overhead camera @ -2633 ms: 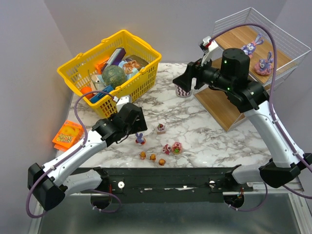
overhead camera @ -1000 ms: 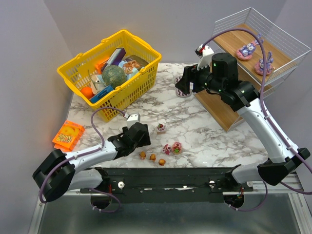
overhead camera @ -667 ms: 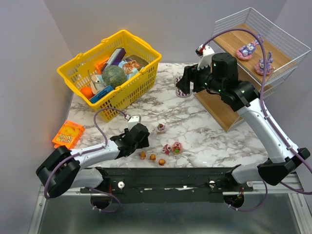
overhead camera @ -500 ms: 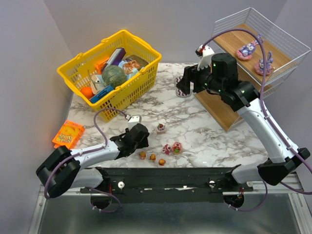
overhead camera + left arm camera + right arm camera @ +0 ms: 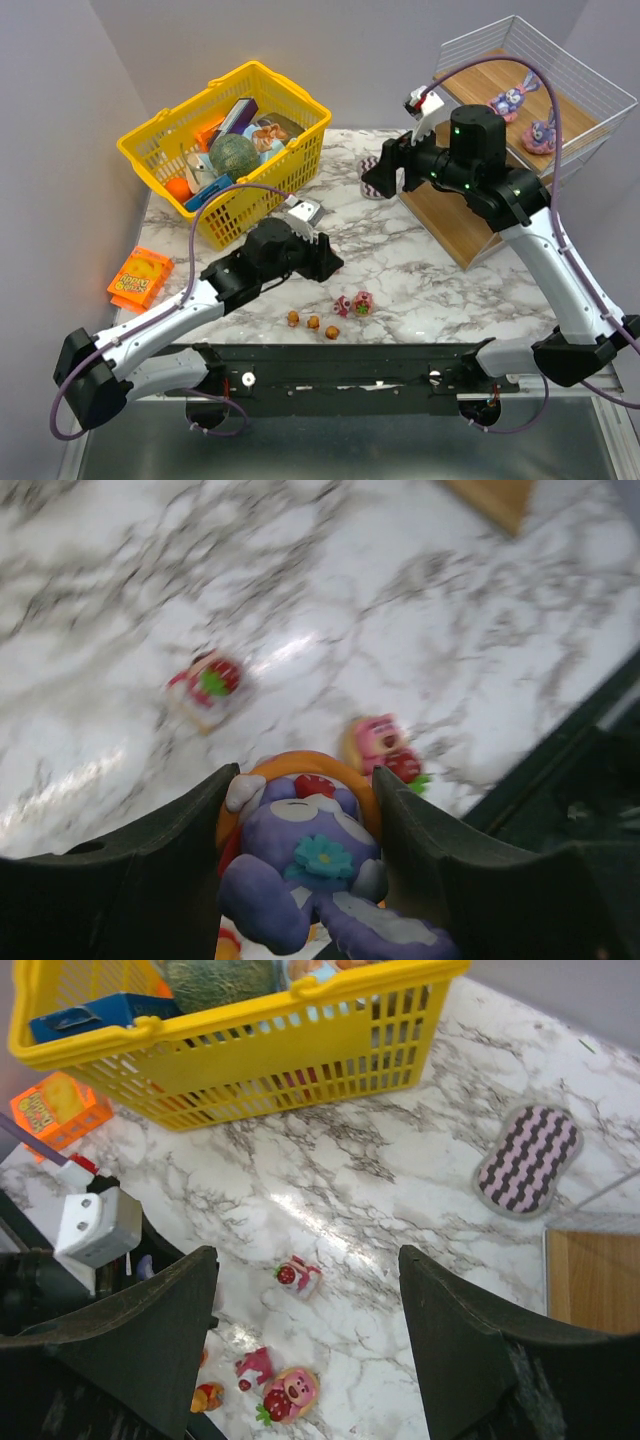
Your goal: Place and organize the plastic toys onto the shelf
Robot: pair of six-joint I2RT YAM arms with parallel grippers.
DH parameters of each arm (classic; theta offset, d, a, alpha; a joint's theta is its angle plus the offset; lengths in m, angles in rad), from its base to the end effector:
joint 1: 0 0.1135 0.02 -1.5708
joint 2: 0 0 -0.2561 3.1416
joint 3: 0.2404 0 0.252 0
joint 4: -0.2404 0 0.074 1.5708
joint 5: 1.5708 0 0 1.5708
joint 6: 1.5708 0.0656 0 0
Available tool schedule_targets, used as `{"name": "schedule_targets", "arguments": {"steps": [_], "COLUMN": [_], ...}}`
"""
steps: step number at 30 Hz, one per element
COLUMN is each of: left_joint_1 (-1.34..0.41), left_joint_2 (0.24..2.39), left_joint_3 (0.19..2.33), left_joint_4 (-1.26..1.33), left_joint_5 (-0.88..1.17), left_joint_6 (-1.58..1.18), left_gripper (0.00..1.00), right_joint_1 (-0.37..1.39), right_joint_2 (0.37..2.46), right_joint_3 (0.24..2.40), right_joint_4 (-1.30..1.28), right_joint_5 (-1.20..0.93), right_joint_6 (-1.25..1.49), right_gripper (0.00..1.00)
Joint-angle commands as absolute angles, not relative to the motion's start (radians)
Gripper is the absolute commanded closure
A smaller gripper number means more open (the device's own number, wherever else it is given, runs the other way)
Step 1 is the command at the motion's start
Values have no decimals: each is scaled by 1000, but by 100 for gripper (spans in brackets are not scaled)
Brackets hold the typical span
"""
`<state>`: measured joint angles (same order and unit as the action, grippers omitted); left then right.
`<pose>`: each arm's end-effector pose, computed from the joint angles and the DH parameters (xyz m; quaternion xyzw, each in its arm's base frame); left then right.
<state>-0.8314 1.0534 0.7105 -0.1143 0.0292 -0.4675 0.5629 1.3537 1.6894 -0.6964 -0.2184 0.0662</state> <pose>0.1800 -0.2002 0.2487 0.1612 0.8335 -0.3294 0.4133 0.2506 0.1750 0.4521 -0.2610 0.7773 0.2602 0.5099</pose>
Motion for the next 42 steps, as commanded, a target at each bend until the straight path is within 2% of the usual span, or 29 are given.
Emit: {"name": "schedule_targets", "arguments": {"steps": [1, 3, 9, 13, 14, 17, 22, 25, 30, 42], "left_joint_1": [-818, -795, -727, -727, -727, -724, -727, -730, -732, -733], "left_joint_2": [1017, 1029, 1083, 1117, 1120, 1123, 1141, 1164, 1190, 1206], "left_joint_3": [923, 975, 1166, 1371, 1399, 1482, 1551, 1577, 1597, 1603], "left_joint_4": [-178, -207, -328, -639, -679, -773, -825, -865, -897, -893], "left_joint_5": [470, 584, 1104, 1224, 1224, 1247, 1264, 1267, 1229, 1207], "left_joint_6": [-299, -278, -178, 59, 105, 211, 265, 290, 302, 232], "left_gripper": [100, 100, 100, 100, 100, 100, 100, 100, 100, 100], "right_joint_1": [548, 532, 506, 505, 506, 509, 534, 580, 672, 845], "right_joint_2": [1293, 1281, 1244, 1223, 1221, 1230, 1270, 1290, 1331, 1448], "right_joint_3": [1782, 1811, 1861, 1842, 1830, 1775, 1805, 1822, 1841, 1974], "right_joint_4": [-707, -707, -704, -661, -623, -416, -338, -333, -344, -663], "right_joint_5": [-386, -517, -869, -1171, -1310, -1471, -1459, -1419, -1315, -973], "right_joint_6": [11, -17, -79, -103, -82, 79, 146, 137, 105, -172], "right_gripper": [18, 17, 18, 17, 16, 16, 17, 21, 35, 50]}}
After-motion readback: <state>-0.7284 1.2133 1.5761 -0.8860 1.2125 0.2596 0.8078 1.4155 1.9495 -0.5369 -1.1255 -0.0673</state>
